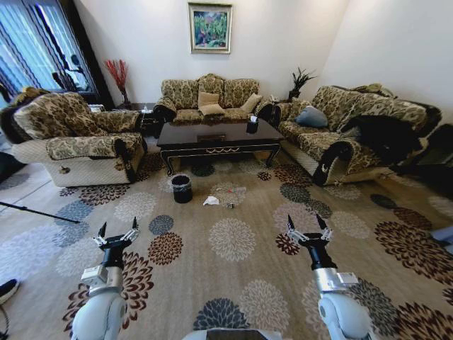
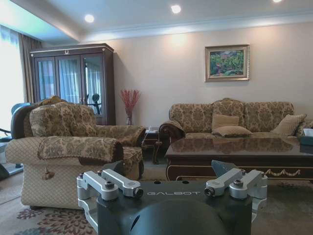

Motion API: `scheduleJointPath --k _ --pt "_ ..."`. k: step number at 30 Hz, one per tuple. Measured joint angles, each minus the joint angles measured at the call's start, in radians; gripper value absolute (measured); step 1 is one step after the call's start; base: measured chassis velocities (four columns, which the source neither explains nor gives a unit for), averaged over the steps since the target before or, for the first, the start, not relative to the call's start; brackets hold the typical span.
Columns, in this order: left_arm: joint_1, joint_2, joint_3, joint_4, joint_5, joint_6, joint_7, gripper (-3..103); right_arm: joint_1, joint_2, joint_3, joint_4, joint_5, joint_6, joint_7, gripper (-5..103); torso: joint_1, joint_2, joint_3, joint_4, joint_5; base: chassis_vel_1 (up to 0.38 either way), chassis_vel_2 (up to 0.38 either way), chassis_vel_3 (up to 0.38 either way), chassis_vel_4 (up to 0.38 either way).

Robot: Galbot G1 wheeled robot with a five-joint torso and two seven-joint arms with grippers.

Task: Move to the front of the table and pick up the trash from the floor, then place it into the trash bin.

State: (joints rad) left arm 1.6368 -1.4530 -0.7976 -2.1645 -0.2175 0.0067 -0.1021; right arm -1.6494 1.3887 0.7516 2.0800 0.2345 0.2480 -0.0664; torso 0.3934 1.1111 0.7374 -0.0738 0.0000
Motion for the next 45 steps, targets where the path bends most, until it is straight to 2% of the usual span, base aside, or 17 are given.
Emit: scheduleJointPath --k 2,10,17,22,29,33,36,39,42,45 --pt "0.000 0.000 0.001 0.004 0.000 -0.005 0.001 100 -0.003 0.000 -0.009 0.010 0.043 -0.025 0.034 100 -0.007 -0.015 -0.008 0.0000 0.0000 0.000 0.000 0.000 0.000" --pt "0.000 0.009 0.001 -0.001 -0.004 -0.007 0.005 100 -0.001 0.001 -0.005 0.002 0.057 -0.045 0.057 100 -0.024 -0.054 -0.030 0.0000 0.0000 0.000 0.000 0.000 0.000" --pt "-0.001 0.017 0.003 -0.013 -0.004 0.001 0.006 100 -0.001 0.012 -0.012 0.003 0.073 -0.067 0.114 100 -0.039 -0.088 -0.049 0.0000 0.0001 0.000 0.000 0.000 0.000" --pt "0.001 0.017 0.006 -0.009 -0.003 0.004 0.009 100 0.009 0.013 -0.011 -0.021 0.079 -0.033 0.091 100 -0.051 -0.114 -0.063 0.0000 0.0001 0.000 0.000 0.000 0.000" --pt "0.006 0.014 0.013 -0.005 -0.002 0.003 0.010 100 0.014 0.019 -0.016 -0.046 0.102 -0.019 0.115 100 -0.067 -0.148 -0.082 0.0000 0.0001 0.000 0.000 0.000 0.000" --pt "0.001 0.015 0.015 -0.003 -0.004 0.006 0.010 100 0.027 0.017 0.001 -0.070 0.052 0.031 0.114 100 -0.075 -0.167 -0.092 0.0001 0.0001 0.000 0.000 0.000 0.000" --pt "-0.002 0.014 0.021 -0.004 -0.005 0.015 0.011 100 0.031 0.016 0.025 -0.077 0.030 0.098 0.100 100 -0.083 -0.186 -0.103 -0.0001 0.0001 0.000 0.000 0.000 0.000" --pt "-0.001 0.014 0.022 -0.011 -0.003 0.019 0.013 100 0.028 0.016 0.035 -0.063 0.030 0.112 0.096 100 -0.087 -0.195 -0.108 0.0000 0.0000 0.000 0.000 0.000 0.000" --pt "0.002 0.016 0.020 -0.040 -0.005 0.027 0.016 100 0.017 0.015 0.048 -0.024 0.027 0.115 0.094 100 -0.093 -0.210 -0.117 0.0000 0.0000 0.000 0.000 0.000 0.000" --pt "0.006 0.026 0.006 -0.093 -0.031 0.045 0.017 100 0.004 0.009 0.054 0.038 0.024 0.068 0.112 100 -0.101 -0.229 -0.128 0.0000 0.0000 0.000 0.000 0.000 0.000"
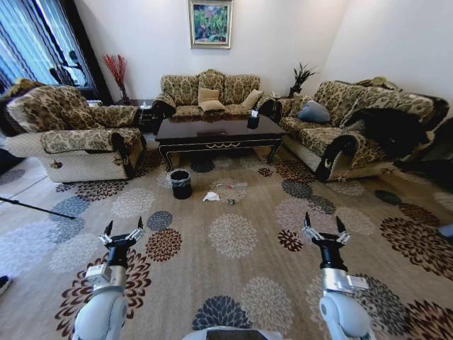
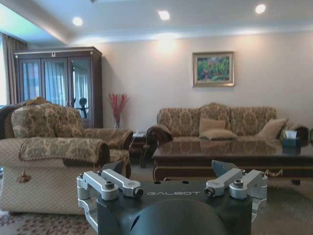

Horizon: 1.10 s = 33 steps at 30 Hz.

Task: Move to the front of the table and pick up the trash from the floor, then place it into the trash bin.

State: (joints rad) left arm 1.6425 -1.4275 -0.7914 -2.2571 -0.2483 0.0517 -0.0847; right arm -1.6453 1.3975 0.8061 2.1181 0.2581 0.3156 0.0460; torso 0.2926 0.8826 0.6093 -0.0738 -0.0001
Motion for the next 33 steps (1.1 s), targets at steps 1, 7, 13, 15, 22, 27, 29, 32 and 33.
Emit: scheduleJointPath --k 1,7,13,15,22,27,29,32,33 --pt "0.001 0.002 -0.003 -0.011 -0.007 0.005 0.001 100 -0.001 -0.002 0.000 0.008 0.000 -0.009 0.004 100 -0.002 -0.004 -0.003 0.0000 0.0000 0.000 0.000 0.000 0.000" --pt "0.006 0.019 -0.011 -0.028 -0.026 0.016 0.021 100 -0.001 -0.013 0.006 0.007 -0.013 -0.020 0.007 100 -0.012 -0.027 -0.014 0.0001 0.0000 0.000 0.000 0.000 0.000" --pt "-0.015 0.155 -0.007 0.012 -0.135 0.066 0.024 100 -0.009 -0.080 0.012 -0.023 0.005 -0.026 0.007 100 -0.025 -0.058 -0.032 -0.0002 0.0000 0.000 0.000 0.000 0.000" --pt "-0.015 0.170 -0.007 0.018 -0.141 0.066 0.024 100 -0.011 -0.089 0.012 -0.027 0.010 -0.026 0.007 100 -0.027 -0.062 -0.034 -0.0002 -0.0001 0.000 0.000 0.000 0.000" --pt "-0.004 0.236 0.005 0.045 -0.176 0.067 0.024 100 -0.023 -0.181 0.017 -0.056 0.037 -0.026 0.012 100 -0.042 -0.097 -0.054 0.0001 0.0000 0.000 0.000 0.000 0.000" --pt "0.001 0.218 0.016 0.037 -0.159 0.066 0.025 100 -0.028 -0.152 0.006 -0.055 0.030 -0.020 0.016 100 -0.052 -0.120 -0.068 -0.0001 0.0002 0.000 0.000 0.000 0.000" --pt "0.003 0.215 0.017 0.034 -0.153 0.064 0.027 100 -0.031 -0.148 0.004 -0.052 0.025 -0.018 0.019 100 -0.054 -0.124 -0.070 0.0000 0.0001 0.000 0.000 0.000 0.000" --pt "0.011 0.207 0.019 0.009 -0.142 0.059 0.030 100 -0.052 -0.144 0.003 -0.017 0.014 -0.017 0.027 100 -0.061 -0.140 -0.080 0.0000 0.0001 0.000 0.000 0.000 0.000" --pt "0.011 0.207 0.019 0.009 -0.142 0.059 0.030 100 -0.052 -0.144 0.003 -0.017 0.014 -0.017 0.027 100 -0.061 -0.140 -0.080 0.0000 0.0001 0.000 0.000 0.000 0.000"
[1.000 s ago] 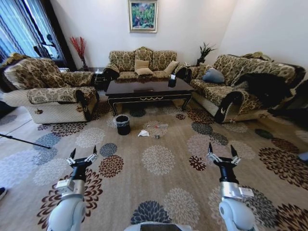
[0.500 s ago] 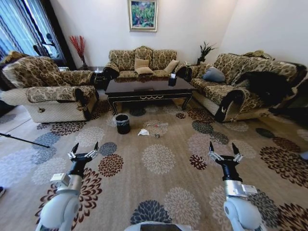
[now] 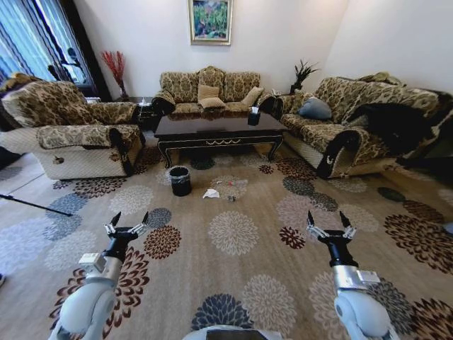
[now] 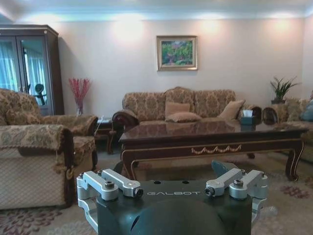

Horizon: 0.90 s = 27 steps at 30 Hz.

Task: Move to the front of the table and pick up the trash from the floor, then place it into the trash bin.

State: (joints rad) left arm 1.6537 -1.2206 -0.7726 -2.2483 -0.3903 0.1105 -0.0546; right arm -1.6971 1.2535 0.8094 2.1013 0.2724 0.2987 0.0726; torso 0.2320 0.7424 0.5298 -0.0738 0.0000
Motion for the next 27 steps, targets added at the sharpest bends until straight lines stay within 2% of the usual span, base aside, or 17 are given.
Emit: scheduleJointPath --k 3,4,6,10,12,13,18,21,23,24,27 --pt "0.000 -0.011 -0.001 -0.029 -0.008 0.002 0.000 100 -0.010 -0.007 0.011 0.028 0.008 -0.015 0.014 100 -0.005 -0.014 -0.008 0.0000 -0.0001 0.000 0.000 0.000 0.000" --pt "0.003 -0.056 0.008 -0.035 0.024 -0.010 -0.004 100 -0.029 0.020 0.006 0.037 -0.023 -0.015 0.025 100 -0.012 -0.029 -0.017 0.0001 -0.0001 0.000 0.000 0.000 0.000" --pt "0.015 -0.089 0.024 -0.038 0.047 -0.020 -0.004 100 -0.045 0.053 -0.007 0.038 -0.057 0.006 0.012 100 -0.016 -0.039 -0.023 -0.0003 -0.0001 0.000 0.000 0.000 0.000" --pt "0.037 -0.117 0.045 -0.060 0.057 -0.023 -0.004 100 -0.049 0.065 -0.019 0.047 -0.042 0.013 -0.029 100 -0.023 -0.057 -0.034 0.0000 0.0002 0.000 0.000 0.000 0.000" --pt "0.040 -0.120 0.047 -0.065 0.059 -0.023 -0.004 100 -0.048 0.058 -0.021 0.051 -0.025 0.006 -0.038 100 -0.026 -0.062 -0.036 0.0001 0.0000 0.000 0.000 0.000 0.000" --pt "0.042 -0.121 0.048 -0.074 0.060 -0.022 -0.004 100 -0.048 0.035 -0.021 0.058 0.004 -0.022 -0.047 100 -0.029 -0.069 -0.040 0.0002 0.0000 0.000 0.000 0.000 0.000" --pt "0.054 -0.122 0.041 -0.088 0.060 -0.021 0.000 100 -0.055 -0.021 -0.018 0.036 -0.034 -0.099 -0.036 100 -0.038 -0.089 -0.051 -0.0001 0.0003 0.000 0.000 0.000 0.000" --pt "0.053 -0.118 0.034 -0.088 0.060 -0.021 0.003 100 -0.067 -0.060 -0.031 0.029 -0.006 -0.111 -0.018 100 -0.044 -0.103 -0.059 0.0001 0.0002 0.000 0.000 0.000 0.000" --pt "0.052 -0.123 0.031 -0.082 0.058 -0.021 0.003 100 -0.070 -0.073 -0.028 0.018 0.086 -0.030 -0.107 100 -0.049 -0.115 -0.066 -0.0001 -0.0001 0.000 0.000 0.000 0.000" --pt "0.052 -0.123 0.031 -0.082 0.058 -0.021 0.003 100 -0.070 -0.073 -0.028 0.018 0.086 -0.030 -0.107 100 -0.049 -0.115 -0.066 -0.0001 -0.0001 0.000 0.000 0.000 0.000" --pt "0.060 -0.138 0.039 -0.073 0.066 -0.026 0.006 100 -0.058 -0.073 -0.027 0.004 0.156 0.030 -0.170 100 -0.055 -0.131 -0.076 0.0001 0.0000 0.000 0.000 0.000 0.000"
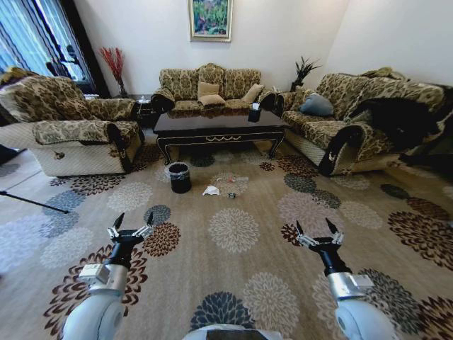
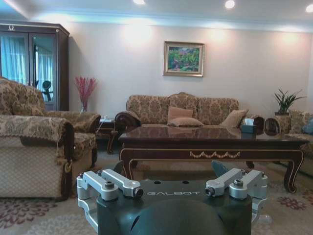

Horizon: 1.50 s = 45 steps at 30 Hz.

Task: Move to the front of the table and pick up the trash from the floor, then place it into the trash bin.

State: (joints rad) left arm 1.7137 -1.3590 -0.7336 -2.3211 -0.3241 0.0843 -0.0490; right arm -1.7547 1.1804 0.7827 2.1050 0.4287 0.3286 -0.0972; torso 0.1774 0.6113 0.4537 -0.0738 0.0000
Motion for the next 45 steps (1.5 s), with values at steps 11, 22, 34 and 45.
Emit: scheduleJointPath --k 11,22,34,45 --pt "0.014 -0.014 0.003 -0.004 0.016 0.000 0.003 100 0.038 0.009 0.018 0.039 -0.100 -0.084 0.131 100 -0.017 -0.041 -0.024 0.0000 0.0001 0.000 0.000 0.000 0.000" --pt "0.034 -0.017 -0.011 -0.015 0.020 -0.008 0.015 100 0.024 0.024 0.021 0.132 -0.112 -0.263 0.106 100 -0.035 -0.087 -0.053 0.0000 0.0000 0.000 0.000 0.000 0.000" --pt "0.044 -0.021 -0.009 -0.017 0.022 -0.022 0.018 100 -0.002 0.014 0.040 0.124 -0.145 -0.217 -0.109 100 -0.054 -0.139 -0.085 0.0000 0.0000 0.000 0.000 0.000 0.000" --pt "0.052 -0.028 -0.008 -0.023 0.031 -0.022 0.018 100 0.010 0.015 0.025 0.101 -0.167 -0.202 -0.082 100 -0.071 -0.184 -0.113 0.0000 0.0000 0.000 0.000 0.000 0.000"
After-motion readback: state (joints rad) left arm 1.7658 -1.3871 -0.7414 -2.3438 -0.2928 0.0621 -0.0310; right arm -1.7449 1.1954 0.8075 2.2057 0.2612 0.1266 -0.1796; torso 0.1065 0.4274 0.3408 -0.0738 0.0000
